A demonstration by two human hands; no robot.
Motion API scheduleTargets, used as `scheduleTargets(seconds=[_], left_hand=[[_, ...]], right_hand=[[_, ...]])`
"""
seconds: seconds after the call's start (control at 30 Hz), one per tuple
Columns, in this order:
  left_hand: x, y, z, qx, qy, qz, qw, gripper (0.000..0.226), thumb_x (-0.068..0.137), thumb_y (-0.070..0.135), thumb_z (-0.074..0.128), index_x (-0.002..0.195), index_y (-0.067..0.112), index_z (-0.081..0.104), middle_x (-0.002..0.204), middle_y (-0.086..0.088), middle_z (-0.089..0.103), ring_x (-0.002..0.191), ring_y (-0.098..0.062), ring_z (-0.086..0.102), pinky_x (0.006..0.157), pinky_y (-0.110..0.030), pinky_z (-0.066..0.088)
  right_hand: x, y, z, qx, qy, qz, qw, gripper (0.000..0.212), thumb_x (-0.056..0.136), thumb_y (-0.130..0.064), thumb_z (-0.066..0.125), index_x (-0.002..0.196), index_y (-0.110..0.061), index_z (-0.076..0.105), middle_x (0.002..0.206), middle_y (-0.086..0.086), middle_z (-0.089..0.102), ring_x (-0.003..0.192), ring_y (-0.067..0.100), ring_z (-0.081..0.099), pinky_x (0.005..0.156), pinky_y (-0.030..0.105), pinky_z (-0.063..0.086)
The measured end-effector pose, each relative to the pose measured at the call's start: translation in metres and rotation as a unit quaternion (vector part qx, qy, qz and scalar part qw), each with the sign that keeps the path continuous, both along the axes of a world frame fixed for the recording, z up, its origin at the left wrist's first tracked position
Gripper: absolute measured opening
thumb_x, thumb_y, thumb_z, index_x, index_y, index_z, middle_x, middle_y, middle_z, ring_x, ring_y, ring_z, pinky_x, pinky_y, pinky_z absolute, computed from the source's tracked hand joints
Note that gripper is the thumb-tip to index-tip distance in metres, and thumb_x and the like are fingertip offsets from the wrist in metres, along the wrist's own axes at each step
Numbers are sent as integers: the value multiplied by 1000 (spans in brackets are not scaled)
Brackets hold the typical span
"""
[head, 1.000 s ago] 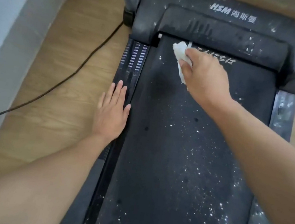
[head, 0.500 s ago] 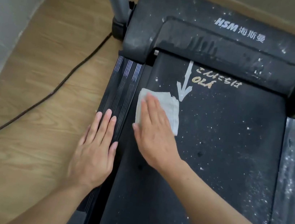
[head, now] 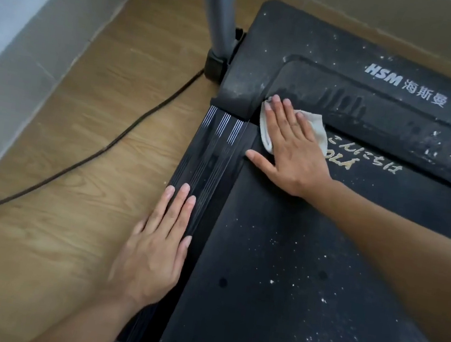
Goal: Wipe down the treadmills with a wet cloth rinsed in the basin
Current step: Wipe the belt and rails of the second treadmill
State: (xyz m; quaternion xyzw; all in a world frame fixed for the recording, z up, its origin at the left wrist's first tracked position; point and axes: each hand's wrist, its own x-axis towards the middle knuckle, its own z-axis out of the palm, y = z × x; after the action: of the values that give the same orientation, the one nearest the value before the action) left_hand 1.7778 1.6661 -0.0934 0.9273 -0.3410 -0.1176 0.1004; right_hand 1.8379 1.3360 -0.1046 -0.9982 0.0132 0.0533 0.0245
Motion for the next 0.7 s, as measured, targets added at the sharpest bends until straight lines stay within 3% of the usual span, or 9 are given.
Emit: scheduleTargets(seconds=[0.13,0.2,0.27,0.37,0.47,0.57,0.63,0.7], left_hand=[[1,-1,1,-11,-4,-1,1000,66,106,33,35,165,11,16,175,0,1,161,-20,4,109,-39,50],[1,-1,1,-16,-7,-2,1000,66,106,33,37,165,11,16,175,0,1,161,-20,5,110,-39,49],[2,-1,2,-18,-6,1,1000,67,105,33,38,165,11,17,175,0,2,161,-19,6,110,-39,49],[2,-1,1,-17,1,2,1000,67,104,33,39,164,11,20,175,0,5,161,-20,8,108,-39,51],[1,-1,2,-27,3,4,1000,66,104,33,40,164,12,22,175,2,6,161,-18,10,105,-38,53],[-1,-2,2,-12,-4,2,1000,66,105,34,36,165,12,20,175,4,3,161,-17,7,105,-40,53],[-2,-2,1,-4,-4,4,1000,65,105,34,32,165,13,17,175,5,1,161,-17,5,104,-42,53],[-1,-1,-1,-6,-3,5,1000,65,106,34,31,165,14,16,175,6,0,161,-16,3,104,-43,53]], right_hand=[[-16,41,7,64,21,-81,994,103,98,-83,20,168,-13,-10,176,2,-14,162,17,-18,132,46,-1],[-58,79,9,86,28,-73,993,106,97,-84,22,168,-11,-9,176,4,-15,162,19,-19,132,49,1],[-131,125,8,97,41,-12,994,106,98,-82,25,168,-8,-1,177,7,-10,163,23,-13,131,51,7],[-228,159,1,19,53,149,987,100,98,-81,29,168,-10,17,177,8,8,164,26,3,124,46,21],[-207,117,0,14,58,267,962,94,102,-77,28,169,-12,12,177,4,8,164,22,2,127,44,15],[-114,56,0,53,26,175,983,96,102,-76,33,168,-10,12,177,6,12,164,24,7,129,53,14],[-54,12,5,27,12,48,998,96,102,-77,28,169,-12,6,178,4,4,164,21,1,129,52,13],[-23,-17,5,2,5,-12,1000,95,103,-77,23,169,-13,0,178,2,-3,164,18,-5,131,48,8]])
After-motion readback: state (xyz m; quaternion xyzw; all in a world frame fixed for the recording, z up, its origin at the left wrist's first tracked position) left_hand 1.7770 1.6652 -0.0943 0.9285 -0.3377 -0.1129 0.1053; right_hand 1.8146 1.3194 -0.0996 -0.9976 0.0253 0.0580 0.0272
